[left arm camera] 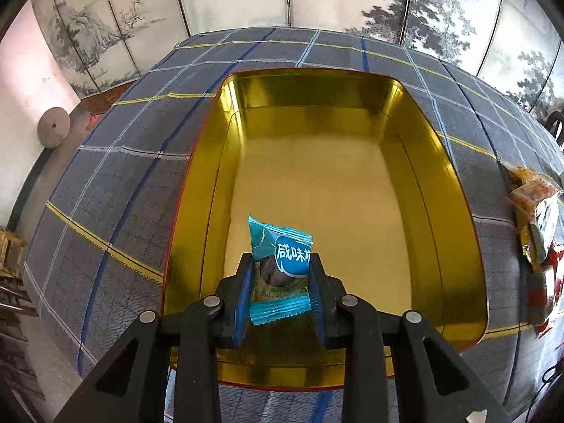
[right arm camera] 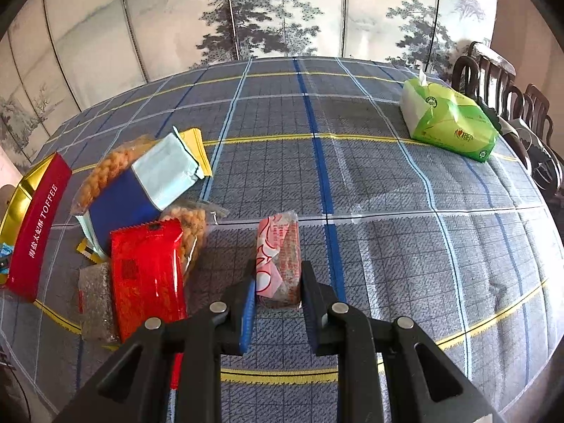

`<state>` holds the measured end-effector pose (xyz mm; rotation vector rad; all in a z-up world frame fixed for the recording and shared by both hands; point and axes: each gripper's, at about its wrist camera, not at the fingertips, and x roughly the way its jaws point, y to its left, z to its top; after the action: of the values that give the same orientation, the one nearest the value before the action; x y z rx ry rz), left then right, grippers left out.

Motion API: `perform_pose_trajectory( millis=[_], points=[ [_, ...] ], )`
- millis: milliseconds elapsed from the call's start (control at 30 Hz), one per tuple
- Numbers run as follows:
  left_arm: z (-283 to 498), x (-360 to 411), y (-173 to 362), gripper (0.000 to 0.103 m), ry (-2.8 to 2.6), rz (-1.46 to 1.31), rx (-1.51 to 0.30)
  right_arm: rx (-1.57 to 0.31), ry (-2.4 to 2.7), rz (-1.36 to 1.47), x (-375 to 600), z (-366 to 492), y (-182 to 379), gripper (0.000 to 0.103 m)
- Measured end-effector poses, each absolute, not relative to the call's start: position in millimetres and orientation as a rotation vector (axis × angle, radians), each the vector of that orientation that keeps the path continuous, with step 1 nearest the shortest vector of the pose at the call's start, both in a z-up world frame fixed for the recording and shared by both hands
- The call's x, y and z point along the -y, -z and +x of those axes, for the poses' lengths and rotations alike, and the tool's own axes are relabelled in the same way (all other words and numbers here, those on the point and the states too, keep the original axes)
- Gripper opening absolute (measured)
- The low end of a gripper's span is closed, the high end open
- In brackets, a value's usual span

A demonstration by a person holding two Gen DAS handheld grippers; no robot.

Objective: Organize snacks
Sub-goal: 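Carry the teal packet with the left gripper over the gold tin, then release the teal packet into the tin while the right gripper carries the pink bag over it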

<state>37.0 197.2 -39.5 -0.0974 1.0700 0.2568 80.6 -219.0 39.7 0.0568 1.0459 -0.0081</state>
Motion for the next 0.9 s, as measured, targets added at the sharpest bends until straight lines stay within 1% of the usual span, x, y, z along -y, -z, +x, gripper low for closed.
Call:
perform_pose_trajectory(
  millis=[333, 433, 500, 567, 833, 900],
  points=[
    [34, -198, 43, 0.028, -0.264, -0.089, -1.081, -0.983, -0.002, 0.056, 209, 78, -69, 0.023],
    [33, -197, 42, 0.031, -0.257, -0.085, -1.077, -0.961, -0.034, 0.053, 198, 79, -81, 0.023],
    [32, -196, 40, 0.042, -0.263, -0.076, -1.065, -0.945, -0.059, 0.045, 188, 80, -88, 0.023],
    [31, -195, 37, 0.047, -0.270, -0.069, -1.051, -0.934, -0.086, 0.038, 177, 82, -95, 0.023],
    [25, -190, 22, 0.055, -0.275, -0.049, -1.011, -0.920, -0.210, -0.010, 125, 83, -103, 0.023],
    [23, -189, 18, 0.061, -0.280, -0.045, -1.001, -0.923, -0.238, -0.018, 114, 83, -102, 0.023]
  ],
)
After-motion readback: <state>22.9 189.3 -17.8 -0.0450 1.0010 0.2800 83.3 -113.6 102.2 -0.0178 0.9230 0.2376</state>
